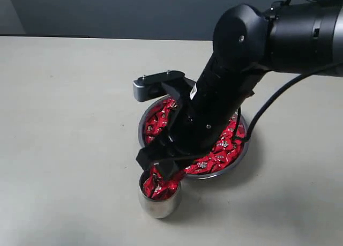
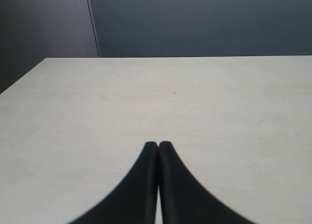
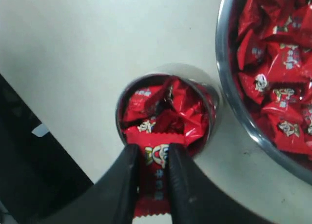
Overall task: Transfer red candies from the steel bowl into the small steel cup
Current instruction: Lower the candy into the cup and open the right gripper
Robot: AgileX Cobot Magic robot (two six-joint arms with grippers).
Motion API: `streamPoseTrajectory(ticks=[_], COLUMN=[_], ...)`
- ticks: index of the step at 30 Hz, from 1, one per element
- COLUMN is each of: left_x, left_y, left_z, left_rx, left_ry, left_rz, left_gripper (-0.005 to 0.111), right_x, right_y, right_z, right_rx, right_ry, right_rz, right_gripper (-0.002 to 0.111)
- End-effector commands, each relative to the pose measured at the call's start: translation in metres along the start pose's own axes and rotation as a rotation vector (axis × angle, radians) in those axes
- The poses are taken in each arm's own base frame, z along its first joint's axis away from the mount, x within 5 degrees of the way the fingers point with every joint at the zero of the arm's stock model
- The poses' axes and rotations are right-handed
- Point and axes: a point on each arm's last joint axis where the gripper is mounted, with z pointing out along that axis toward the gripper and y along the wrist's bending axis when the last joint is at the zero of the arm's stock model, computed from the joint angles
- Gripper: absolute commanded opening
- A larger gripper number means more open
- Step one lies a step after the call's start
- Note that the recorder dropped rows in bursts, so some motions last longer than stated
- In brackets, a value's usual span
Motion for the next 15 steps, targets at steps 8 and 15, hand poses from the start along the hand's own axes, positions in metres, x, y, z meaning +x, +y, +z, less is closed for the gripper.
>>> streamPoseTrajectory(ticks=[8, 15], left_x=[0.001, 0.001], left_y=[0.000, 0.000], left_z=[0.000, 0.000], left_rx=[-0.001, -0.001], left_ry=[-0.002, -0.002], left_rz=[-0.002, -0.002], left_gripper=[0.000, 0.000], right_x=[0.001, -0.001], right_y=[0.007, 0.004], right_z=[0.006, 0.017], right_rx=[0.008, 0.005], right_ry=[-0.047, -0.026], right_rz=[-0.063, -0.051], right_gripper=[-0.001, -0.001])
